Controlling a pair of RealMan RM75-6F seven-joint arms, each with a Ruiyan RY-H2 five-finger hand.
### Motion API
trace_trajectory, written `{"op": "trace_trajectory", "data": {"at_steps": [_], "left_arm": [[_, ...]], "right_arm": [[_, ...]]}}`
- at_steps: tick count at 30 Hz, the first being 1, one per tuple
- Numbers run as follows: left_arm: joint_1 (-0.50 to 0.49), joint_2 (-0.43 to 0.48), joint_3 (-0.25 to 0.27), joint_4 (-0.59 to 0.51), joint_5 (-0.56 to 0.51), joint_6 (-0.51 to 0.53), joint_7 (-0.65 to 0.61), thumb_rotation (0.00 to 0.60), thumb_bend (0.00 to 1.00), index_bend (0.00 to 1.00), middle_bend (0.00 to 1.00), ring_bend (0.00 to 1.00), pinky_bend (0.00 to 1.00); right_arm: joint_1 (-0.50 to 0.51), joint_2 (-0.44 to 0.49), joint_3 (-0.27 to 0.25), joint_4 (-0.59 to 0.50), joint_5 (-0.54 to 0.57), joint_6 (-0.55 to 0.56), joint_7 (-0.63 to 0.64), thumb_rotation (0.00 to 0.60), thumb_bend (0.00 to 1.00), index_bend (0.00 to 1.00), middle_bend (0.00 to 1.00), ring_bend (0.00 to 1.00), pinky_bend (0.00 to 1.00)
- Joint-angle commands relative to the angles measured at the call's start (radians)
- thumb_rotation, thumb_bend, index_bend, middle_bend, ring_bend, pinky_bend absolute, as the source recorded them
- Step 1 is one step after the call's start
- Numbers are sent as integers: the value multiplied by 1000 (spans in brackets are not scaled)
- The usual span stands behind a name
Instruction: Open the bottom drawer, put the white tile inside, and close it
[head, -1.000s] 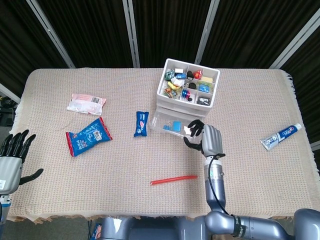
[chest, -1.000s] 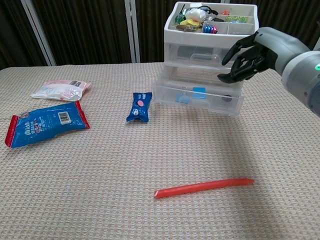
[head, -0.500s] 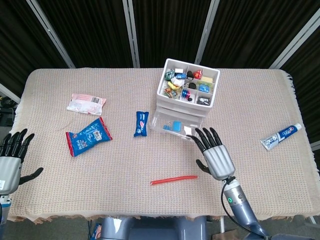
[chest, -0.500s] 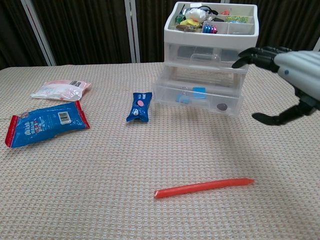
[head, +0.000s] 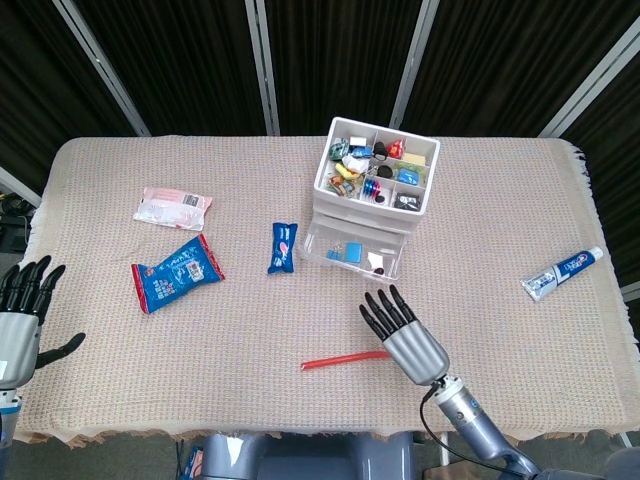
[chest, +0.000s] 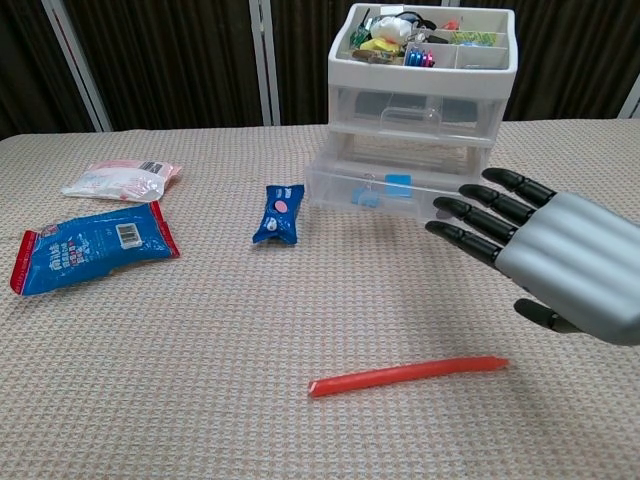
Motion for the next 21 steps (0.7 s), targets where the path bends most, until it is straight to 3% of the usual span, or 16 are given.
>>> {"op": "trace_trajectory", "data": {"at_steps": [1,21], "left_arm": [[0,0,0,1,0,0,-1,600,137,73,0,0,0],[1,5,-1,-7,-14,-11,-1,600,137,73,0,0,0]], "right_arm": [[9,-35,11,39,-22,-21,-45,600,216,0,0,0,0],[97,-166,79,243,-48,-119,-121,600,223,0,0,0,0]]}}
